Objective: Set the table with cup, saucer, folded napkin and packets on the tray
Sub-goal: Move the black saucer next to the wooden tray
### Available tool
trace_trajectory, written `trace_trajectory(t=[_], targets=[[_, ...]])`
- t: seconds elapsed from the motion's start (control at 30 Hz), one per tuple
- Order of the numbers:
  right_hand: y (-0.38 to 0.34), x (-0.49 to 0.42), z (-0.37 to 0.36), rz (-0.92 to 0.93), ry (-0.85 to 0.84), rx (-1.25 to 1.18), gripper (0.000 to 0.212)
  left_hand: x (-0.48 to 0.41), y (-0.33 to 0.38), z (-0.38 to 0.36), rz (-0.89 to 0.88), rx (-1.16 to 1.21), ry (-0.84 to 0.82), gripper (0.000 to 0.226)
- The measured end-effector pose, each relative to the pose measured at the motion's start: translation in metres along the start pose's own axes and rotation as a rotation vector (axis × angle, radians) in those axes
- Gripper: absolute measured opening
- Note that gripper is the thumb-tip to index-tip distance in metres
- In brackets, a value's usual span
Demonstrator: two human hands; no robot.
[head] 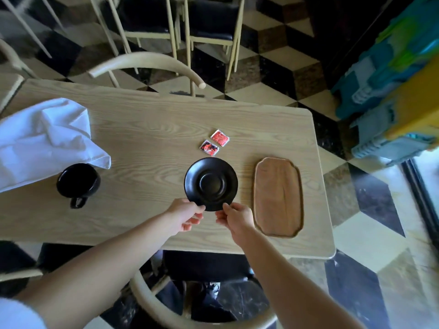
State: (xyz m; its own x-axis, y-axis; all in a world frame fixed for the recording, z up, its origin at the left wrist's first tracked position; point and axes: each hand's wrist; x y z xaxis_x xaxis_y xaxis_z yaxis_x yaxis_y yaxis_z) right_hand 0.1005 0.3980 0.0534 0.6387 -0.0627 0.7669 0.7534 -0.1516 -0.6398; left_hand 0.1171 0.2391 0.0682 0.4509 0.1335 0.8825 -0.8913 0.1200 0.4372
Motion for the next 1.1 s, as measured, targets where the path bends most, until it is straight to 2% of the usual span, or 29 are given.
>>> trace_trajectory(t=[0.43, 0.7, 1.1], targets=[[0.027, -0.024, 0.056, -0.072, 0.095, 0.01, 0.022, -0.026, -0.022, -0.056, 0.071, -0.027, -0.068, 0.015], [0.032, -0.053, 0.061, -0.145, 0.11, 0.032, 0.021, -0.058, -0.024, -0.066, 0.139, -0.024, -0.098, 0.012], [0.022, -0.073, 0.062, -0.128, 0.096, 0.091, 0.027, -0.072, -0.01, -0.07, 0.131, -0.023, -0.073, 0.018]])
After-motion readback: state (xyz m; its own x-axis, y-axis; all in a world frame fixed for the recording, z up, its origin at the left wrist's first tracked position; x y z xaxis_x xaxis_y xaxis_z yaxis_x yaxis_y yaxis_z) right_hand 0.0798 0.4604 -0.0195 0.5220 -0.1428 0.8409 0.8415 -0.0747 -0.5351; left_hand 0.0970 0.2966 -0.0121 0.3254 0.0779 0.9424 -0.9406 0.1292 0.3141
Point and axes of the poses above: each hand's wrist, its own x-axis away from the middle knuckle, its own z-axis out of the back of the hand, y = z × x, and after that the axes turned 8 degrees about -x, right-handed
